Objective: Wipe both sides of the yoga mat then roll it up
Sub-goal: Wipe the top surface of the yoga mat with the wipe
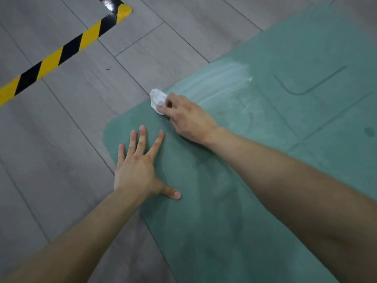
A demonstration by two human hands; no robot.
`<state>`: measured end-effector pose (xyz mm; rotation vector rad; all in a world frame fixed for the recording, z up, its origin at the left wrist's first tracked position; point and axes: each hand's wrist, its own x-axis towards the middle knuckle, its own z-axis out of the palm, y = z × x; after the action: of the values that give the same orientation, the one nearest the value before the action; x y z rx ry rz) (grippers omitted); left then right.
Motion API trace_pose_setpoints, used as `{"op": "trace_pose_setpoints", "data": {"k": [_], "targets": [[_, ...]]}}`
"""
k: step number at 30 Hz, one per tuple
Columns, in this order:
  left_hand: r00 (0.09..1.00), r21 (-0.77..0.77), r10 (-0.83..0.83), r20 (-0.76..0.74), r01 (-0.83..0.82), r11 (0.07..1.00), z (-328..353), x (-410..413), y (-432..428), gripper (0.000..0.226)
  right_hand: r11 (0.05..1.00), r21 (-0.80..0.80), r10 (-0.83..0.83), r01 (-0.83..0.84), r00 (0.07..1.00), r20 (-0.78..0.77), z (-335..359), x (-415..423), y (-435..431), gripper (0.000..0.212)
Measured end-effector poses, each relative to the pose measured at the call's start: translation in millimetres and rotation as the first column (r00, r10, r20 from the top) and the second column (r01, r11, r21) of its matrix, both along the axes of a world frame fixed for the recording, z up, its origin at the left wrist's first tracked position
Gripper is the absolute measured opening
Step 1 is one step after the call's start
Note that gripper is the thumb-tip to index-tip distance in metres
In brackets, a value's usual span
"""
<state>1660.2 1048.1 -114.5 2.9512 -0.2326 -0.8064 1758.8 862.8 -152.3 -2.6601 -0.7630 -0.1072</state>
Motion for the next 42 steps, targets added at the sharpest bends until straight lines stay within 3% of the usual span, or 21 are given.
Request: {"op": "trace_pose_setpoints", "data": {"k": [2, 4, 6, 9, 11, 13, 14, 16, 18, 20, 22, 24, 27, 29, 31, 33, 34, 36, 38, 40, 42], "targets": [[1.0, -0.014, -0.004, -0.005, 0.004, 1.0, -1, 0, 1, 0.175, 0.966, 0.023, -0.257, 0.256, 0.965, 0.051, 0, 24, -49, 0.044], [1.0, -0.023, -0.001, 0.005, 0.001, 1.0, -3, 0, 2, 0.175, 0.79, 0.017, -0.613, 0.613, 0.788, 0.067, -1, 45, -109, 0.043], [1.0, -0.02, 0.0, 0.003, 0.0, 1.0, -2, 0, 1, 0.176, 0.671, 0.061, -0.741, 0.739, 0.67, 0.039, -5, 52, -128, 0.041], [1.0, -0.02, -0.001, 0.004, 0.001, 1.0, -2, 1, 0, 0.177, 0.822, 0.138, -0.557, 0.553, 0.83, -0.004, 2, 28, -56, 0.032], [1.0, -0.018, -0.004, 0.005, 0.004, 1.0, -2, 2, 0, 0.177, 0.972, 0.17, -0.16, 0.162, 0.987, -0.024, 3, -11, 2, 0.029], [1.0, -0.015, -0.003, 0.012, 0.004, 1.0, -2, 1, 2, 0.177, 0.984, 0.143, 0.113, -0.108, 0.993, -0.027, 8, -38, 15, 0.034], [1.0, -0.022, 0.0, 0.009, 0.0, 1.0, -1, 1, 3, 0.176, 0.98, 0.173, 0.095, -0.094, 0.995, 0.001, 10, -33, -4, 0.032], [1.0, -0.039, 0.003, 0.006, -0.003, 0.999, -1, -1, 2, 0.175, 0.942, 0.216, -0.267, 0.257, 0.963, 0.019, 9, -10, -71, 0.027], [1.0, -0.041, 0.001, 0.004, -0.001, 0.999, -2, 0, 1, 0.175, 0.725, 0.127, -0.682, 0.677, 0.731, -0.002, 12, 6, -144, 0.032], [1.0, -0.042, 0.003, -0.004, -0.003, 0.999, -2, 1, 0, 0.176, 0.59, 0.128, -0.8, 0.798, 0.598, -0.04, 14, 3, -158, 0.038], [1.0, -0.044, 0.006, -0.005, -0.006, 0.999, -1, 2, -1, 0.177, 0.701, 0.168, -0.69, 0.693, 0.719, -0.082, 15, -25, -102, 0.031], [1.0, -0.037, 0.002, 0.002, -0.002, 0.999, -1, 2, 0, 0.177, 0.917, 0.215, -0.319, 0.335, 0.942, -0.107, 13, -69, -30, 0.03], [1.0, -0.033, 0.002, 0.014, -0.001, 0.999, -3, 2, 1, 0.176, 0.979, 0.181, 0.112, -0.094, 0.989, -0.094, 14, -108, -14, 0.034], [1.0, -0.036, 0.007, 0.005, -0.007, 0.999, -3, 2, 1, 0.176, 0.978, 0.123, -0.167, 0.17, 0.985, -0.031, 11, -92, -82, 0.033], [1.0, -0.033, 0.011, 0.012, -0.011, 0.999, -4, 2, 1, 0.177, 0.803, 0.054, -0.595, 0.593, 0.802, 0.04, 13, -86, -157, 0.036], [1.0, -0.023, 0.006, 0.01, -0.006, 1.0, -4, 3, 1, 0.177, 0.625, 0.073, -0.78, 0.777, 0.623, 0.049, 12, -97, -187, 0.038], [1.0, -0.016, 0.002, 0.001, -0.002, 1.0, -3, 3, 0, 0.178, 0.599, 0.088, -0.801, 0.796, 0.598, 0.042, 11, -108, -175, 0.038], [1.0, -0.004, 0.001, -0.016, -0.001, 1.0, -1, 4, -2, 0.178, 0.724, 0.145, -0.675, 0.675, 0.736, -0.054, 8, -140, -113, 0.037], [1.0, -0.01, 0.008, -0.011, -0.008, 1.0, 1, 4, -1, 0.178, 0.922, 0.177, -0.328, 0.344, 0.938, -0.114, 8, -183, -42, 0.037], [1.0, -0.025, 0.016, 0.007, -0.015, 1.0, 3, -1, 2, 0.177, 0.987, 0.138, -0.064, 0.08, 0.991, -0.117, 18, -208, -16, 0.033], [0.998, -0.064, 0.037, 0.051, -0.034, 0.997, 5, -12, 7, 0.173, 0.97, 0.112, -0.194, 0.216, 0.964, -0.179, 17, -199, -54, 0.02]]}}
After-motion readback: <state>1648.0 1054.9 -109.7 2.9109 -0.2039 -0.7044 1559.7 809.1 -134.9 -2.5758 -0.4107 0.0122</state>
